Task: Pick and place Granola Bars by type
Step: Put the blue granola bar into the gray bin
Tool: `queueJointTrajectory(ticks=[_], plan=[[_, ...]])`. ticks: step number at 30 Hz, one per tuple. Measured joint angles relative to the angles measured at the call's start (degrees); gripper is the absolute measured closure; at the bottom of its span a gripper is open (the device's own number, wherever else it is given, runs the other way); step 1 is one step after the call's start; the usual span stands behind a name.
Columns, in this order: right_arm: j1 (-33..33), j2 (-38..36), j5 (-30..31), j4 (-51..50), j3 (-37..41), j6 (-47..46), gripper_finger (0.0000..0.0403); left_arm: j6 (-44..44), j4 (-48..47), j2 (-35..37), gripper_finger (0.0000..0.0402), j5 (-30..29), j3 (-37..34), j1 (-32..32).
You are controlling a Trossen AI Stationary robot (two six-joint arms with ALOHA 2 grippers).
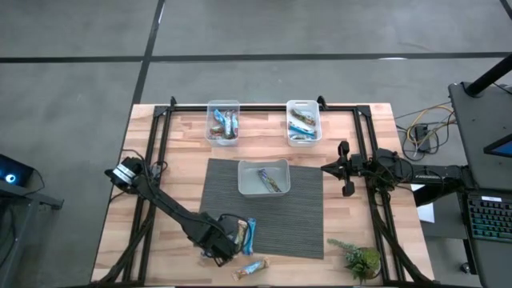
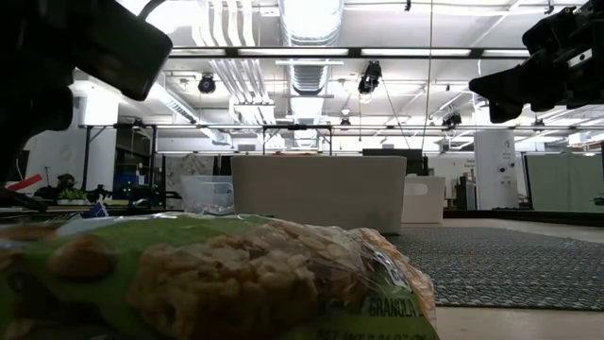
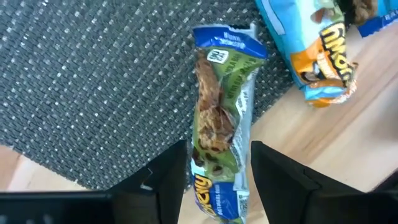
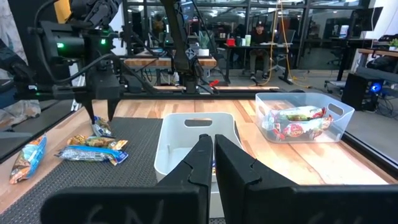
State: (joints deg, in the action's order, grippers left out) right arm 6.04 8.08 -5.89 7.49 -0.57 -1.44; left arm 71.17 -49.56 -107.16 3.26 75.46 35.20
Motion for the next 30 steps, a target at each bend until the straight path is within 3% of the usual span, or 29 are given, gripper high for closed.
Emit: queueJointTrajectory(ticks=[14,23,30], plan=[[0.0,0.0,0.0,0.0,0.0,0.0,0.0394,-0.4,7.7,0.1,0.0241,0.6,-4.4,0.0],[0.0,0.0,0.0,0.0,0.0,0.0,0.0394,-0.8,7.8,0.1,0.0241,0.6,-4.8,0.0],[0.0,0.0,0.0,0.0,0.0,0.0,0.0394,-0.8,7.7,0.1,0.0285,3.5,-5.0,-0.1]])
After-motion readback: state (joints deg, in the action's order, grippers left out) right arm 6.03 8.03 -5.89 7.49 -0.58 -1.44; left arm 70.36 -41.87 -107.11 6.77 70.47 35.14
